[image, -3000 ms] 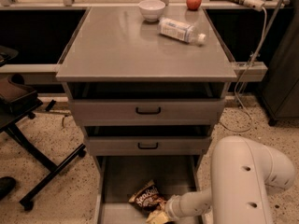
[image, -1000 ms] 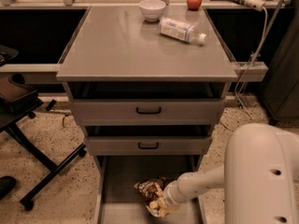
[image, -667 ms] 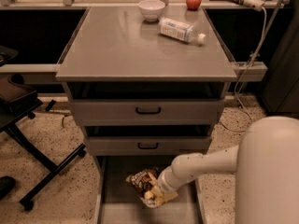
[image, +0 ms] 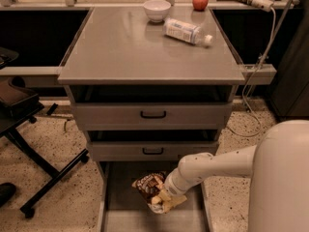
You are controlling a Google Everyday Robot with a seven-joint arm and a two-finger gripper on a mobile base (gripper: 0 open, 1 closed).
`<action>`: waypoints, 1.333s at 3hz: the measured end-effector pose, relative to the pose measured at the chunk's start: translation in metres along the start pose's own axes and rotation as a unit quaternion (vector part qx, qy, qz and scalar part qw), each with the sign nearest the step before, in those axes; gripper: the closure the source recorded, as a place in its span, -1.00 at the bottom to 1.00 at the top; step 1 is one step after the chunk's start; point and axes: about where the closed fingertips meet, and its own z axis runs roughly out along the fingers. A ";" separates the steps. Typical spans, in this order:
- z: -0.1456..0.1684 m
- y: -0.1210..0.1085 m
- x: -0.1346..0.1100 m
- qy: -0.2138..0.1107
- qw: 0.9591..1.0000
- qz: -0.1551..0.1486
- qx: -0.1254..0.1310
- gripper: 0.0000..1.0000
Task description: Pick brown chip bag from bottom drawer and place on counter
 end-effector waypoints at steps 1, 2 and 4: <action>-0.042 0.000 -0.012 -0.011 1.000 -0.006 0.009 1.00; -0.126 0.011 -0.042 -0.024 0.999 -0.029 0.025 1.00; -0.252 0.018 -0.098 -0.030 0.995 -0.081 0.045 1.00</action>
Offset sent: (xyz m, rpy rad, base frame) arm 0.0241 -0.0303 0.2810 -0.0063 -0.2140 0.0623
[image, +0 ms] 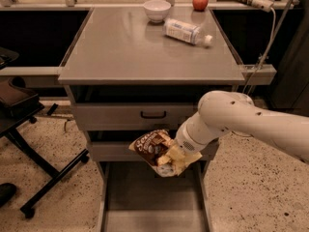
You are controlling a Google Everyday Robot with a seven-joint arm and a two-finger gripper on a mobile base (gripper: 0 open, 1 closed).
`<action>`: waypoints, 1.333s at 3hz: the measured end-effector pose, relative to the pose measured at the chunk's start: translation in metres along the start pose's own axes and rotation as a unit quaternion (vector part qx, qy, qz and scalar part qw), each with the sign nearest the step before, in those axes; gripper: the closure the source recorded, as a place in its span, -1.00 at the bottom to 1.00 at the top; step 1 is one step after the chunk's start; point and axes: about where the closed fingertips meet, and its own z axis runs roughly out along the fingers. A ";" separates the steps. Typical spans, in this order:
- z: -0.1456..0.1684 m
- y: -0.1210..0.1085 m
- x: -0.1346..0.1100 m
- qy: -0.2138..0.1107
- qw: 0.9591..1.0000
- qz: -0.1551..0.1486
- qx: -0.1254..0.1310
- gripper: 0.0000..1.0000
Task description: Pick brown chip bag from bottom drawer and place on counter
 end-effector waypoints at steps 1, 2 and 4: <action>0.000 0.000 0.000 0.000 1.000 0.000 0.000 1.00; -0.020 0.003 0.000 0.007 1.000 0.008 0.004 1.00; -0.133 0.033 -0.025 0.024 0.998 0.002 0.064 1.00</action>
Offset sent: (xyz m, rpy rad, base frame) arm -0.0137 -0.0198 0.0443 -0.0320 0.0152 -0.0476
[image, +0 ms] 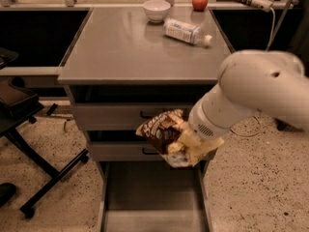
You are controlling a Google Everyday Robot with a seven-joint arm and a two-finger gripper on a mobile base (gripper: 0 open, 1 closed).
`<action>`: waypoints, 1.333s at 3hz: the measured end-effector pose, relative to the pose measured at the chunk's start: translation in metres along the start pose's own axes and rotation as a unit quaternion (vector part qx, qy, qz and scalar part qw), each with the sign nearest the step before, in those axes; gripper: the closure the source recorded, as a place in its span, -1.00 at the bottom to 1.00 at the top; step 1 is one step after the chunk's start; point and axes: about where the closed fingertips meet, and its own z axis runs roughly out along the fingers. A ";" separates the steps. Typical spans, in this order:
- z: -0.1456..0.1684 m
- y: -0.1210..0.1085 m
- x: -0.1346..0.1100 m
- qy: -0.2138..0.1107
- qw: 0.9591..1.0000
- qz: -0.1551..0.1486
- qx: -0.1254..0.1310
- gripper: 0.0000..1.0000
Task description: Pick brown chip bag from bottom drawer and place on counter
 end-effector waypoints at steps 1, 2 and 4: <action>-0.060 -0.004 -0.038 -0.020 0.998 -0.045 0.035 1.00; -0.094 -0.014 -0.086 -0.059 0.993 -0.096 0.044 1.00; -0.103 -0.026 -0.099 -0.074 0.990 -0.108 0.051 1.00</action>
Offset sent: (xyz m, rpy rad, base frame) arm 0.0453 0.0565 0.1562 0.0591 -0.2389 0.2555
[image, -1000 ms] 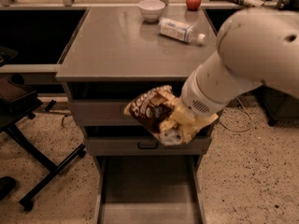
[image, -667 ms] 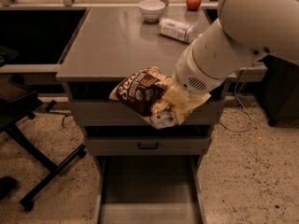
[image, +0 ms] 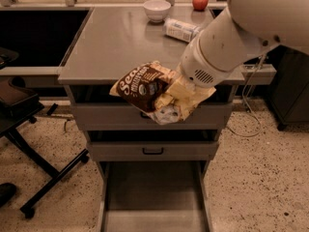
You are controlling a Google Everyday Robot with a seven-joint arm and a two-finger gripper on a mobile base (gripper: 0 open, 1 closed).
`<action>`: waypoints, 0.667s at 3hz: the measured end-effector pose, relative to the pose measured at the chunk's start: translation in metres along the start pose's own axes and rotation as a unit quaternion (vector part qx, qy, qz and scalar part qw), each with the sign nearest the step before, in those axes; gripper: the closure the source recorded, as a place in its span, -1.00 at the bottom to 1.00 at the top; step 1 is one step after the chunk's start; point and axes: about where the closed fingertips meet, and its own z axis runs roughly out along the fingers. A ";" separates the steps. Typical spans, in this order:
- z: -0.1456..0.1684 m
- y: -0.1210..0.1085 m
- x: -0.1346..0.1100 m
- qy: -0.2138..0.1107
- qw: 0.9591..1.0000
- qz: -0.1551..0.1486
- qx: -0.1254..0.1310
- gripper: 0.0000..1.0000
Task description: Pick brown chip bag from bottom drawer and place on counter
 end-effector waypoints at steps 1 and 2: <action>-0.014 -0.039 -0.020 -0.022 0.999 -0.019 0.020 1.00; -0.035 -0.082 -0.051 -0.048 0.997 -0.038 0.050 1.00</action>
Offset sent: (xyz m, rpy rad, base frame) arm 0.1153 0.0046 0.1301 0.0671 -0.2507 0.0550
